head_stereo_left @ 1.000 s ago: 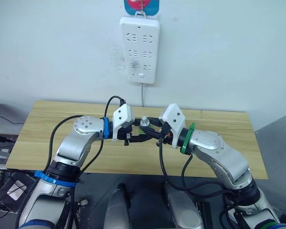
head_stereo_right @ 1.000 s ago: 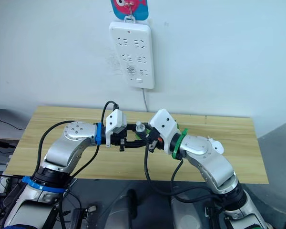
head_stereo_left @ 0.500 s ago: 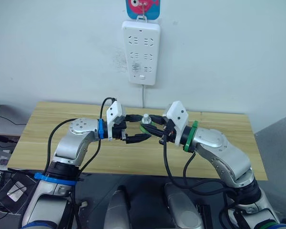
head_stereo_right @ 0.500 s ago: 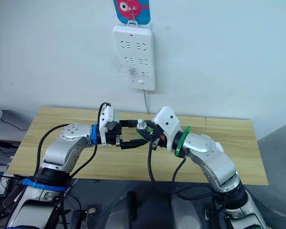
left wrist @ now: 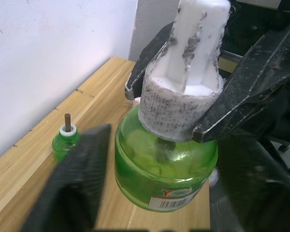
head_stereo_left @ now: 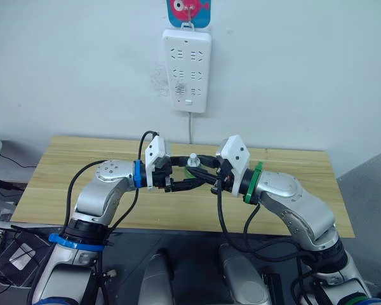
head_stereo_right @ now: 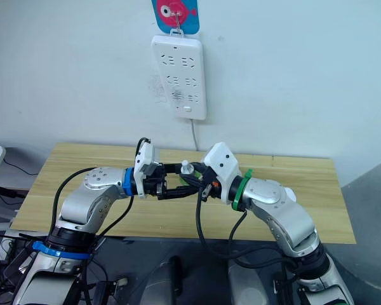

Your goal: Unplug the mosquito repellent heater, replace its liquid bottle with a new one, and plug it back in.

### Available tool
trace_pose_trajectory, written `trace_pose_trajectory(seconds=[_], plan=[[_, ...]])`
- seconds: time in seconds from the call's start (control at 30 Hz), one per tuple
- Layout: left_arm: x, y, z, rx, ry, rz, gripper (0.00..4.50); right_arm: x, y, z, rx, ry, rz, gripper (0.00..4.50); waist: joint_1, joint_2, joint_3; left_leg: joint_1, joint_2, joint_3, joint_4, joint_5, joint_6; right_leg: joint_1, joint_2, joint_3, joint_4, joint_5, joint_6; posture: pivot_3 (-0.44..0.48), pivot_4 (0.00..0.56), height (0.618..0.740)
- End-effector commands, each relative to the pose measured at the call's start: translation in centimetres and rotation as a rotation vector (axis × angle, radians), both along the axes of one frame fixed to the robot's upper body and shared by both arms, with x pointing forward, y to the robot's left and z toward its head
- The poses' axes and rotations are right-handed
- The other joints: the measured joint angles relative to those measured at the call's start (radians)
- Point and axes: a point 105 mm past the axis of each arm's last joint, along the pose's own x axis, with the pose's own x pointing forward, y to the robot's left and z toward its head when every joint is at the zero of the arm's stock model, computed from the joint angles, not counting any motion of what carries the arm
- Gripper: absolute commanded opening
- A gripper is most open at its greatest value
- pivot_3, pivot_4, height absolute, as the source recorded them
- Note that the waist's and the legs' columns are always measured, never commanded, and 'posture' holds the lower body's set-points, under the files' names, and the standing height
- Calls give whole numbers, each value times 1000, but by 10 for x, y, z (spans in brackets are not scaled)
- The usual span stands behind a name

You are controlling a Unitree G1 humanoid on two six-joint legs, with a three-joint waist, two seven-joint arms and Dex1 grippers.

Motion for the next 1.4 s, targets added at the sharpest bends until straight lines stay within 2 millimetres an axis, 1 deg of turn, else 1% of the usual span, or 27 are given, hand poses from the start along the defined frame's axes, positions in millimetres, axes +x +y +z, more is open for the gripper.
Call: trace_pose_trajectory(seconds=[0.03,0.17,0.27,0.4,0.5,0.57,0.63,0.7,0.77,0.83,0.9,1.0,1.07,1.1,1.17,1.2,1.3,1.4], plan=[[-6,-2,5,3,-28,-39,2279,-10,2,13,37,-44,38,1047,0,0,-1,0,0,0,0,0,0,0,0,0,0,0,0,-248,216,724],[-8,-3,5,17,-42,-54,2279,-14,2,10,28,-34,87,1047,0,0,-1,0,0,0,0,0,0,0,0,0,0,0,0,-243,213,724],[-18,-3,4,73,-67,-130,2279,-17,3,7,-15,-51,258,1047,0,0,-1,0,0,0,0,0,0,0,0,0,0,0,0,-245,223,724],[-26,-1,4,155,-113,-211,2279,-10,-2,3,-100,-54,474,1047,-3,0,-1,2,0,1,0,0,1,1,0,0,0,0,0,-217,224,724],[-25,1,5,174,-132,-216,2279,-11,-5,6,-125,-23,540,1047,-1,0,-1,2,1,0,0,1,1,2,0,-1,0,0,-1,-209,226,724],[-25,0,9,166,-140,-209,2279,-16,-6,16,-92,-8,546,1047,1,0,-1,2,0,-1,0,1,1,2,0,-2,0,1,-1,-212,222,724],[-23,1,11,153,-136,-182,2279,-14,-10,25,-57,-41,482,1797,3,0,-1,1,0,-2,-1,1,2,2,0,-2,0,1,-1,-221,225,724],[-22,3,8,154,-124,-159,2279,-13,-20,29,-58,-74,406,2369,6,0,-1,1,0,-3,-1,1,1,2,0,-3,1,1,-1,-228,223,724],[-25,5,2,169,-89,-155,2279,-11,-33,28,-82,-89,306,3112,7,0,-1,1,-1,-4,-1,1,1,3,0,-4,1,1,-1,-236,227,724],[-26,6,-1,158,-69,-137,2279,-16,-43,22,-107,-76,235,3822,8,0,-1,1,-1,-4,0,1,1,3,0,-3,0,1,-1,-249,229,724],[-25,5,-3,156,-64,-123,2279,-24,-44,22,-72,-61,168,3854,6,0,-1,1,0,-4,0,1,1,3,0,-3,0,1,-1,-259,231,724],[-19,2,-1,128,-73,-88,2279,-36,-38,20,-28,-53,89,3854,1,1,-2,2,1,-3,0,1,1,3,1,-3,1,1,-1,-280,235,724],[-13,-5,0,95,-105,-53,2279,-43,-29,12,-2,-46,29,3854,-2,2,-3,2,1,-3,0,1,1,3,1,-2,1,-1,2,-299,234,724],[-12,-9,0,86,-118,-45,2279,-44,-26,9,13,-44,-7,3854,-2,1,-6,2,0,-2,1,2,2,3,1,-1,1,-2,3,-304,233,724],[-11,-15,-1,69,-132,-32,2279,-42,-20,6,30,-38,-54,3854,-5,2,-8,2,1,-2,1,2,2,4,1,-1,0,-2,3,-314,230,724],[-10,-17,-1,61,-136,-28,2279,-37,-18,6,35,-42,-80,3854,-10,1,-8,2,0,-2,1,2,2,4,1,-1,0,-2,3,-316,230,724],[-9,-22,0,41,-148,-16,2279,-27,-16,6,33,-59,-139,3854,-23,1,-12,2,0,-1,2,2,2,4,0,0,0,-2,3,-318,231,724],[-10,-25,1,38,-151,-23,2279,-20,-14,7,49,-65,-174,3854,-28,2,-16,2,0,-2,1,2,2,4,1,-1,0,-2,3,-318,234,724]])
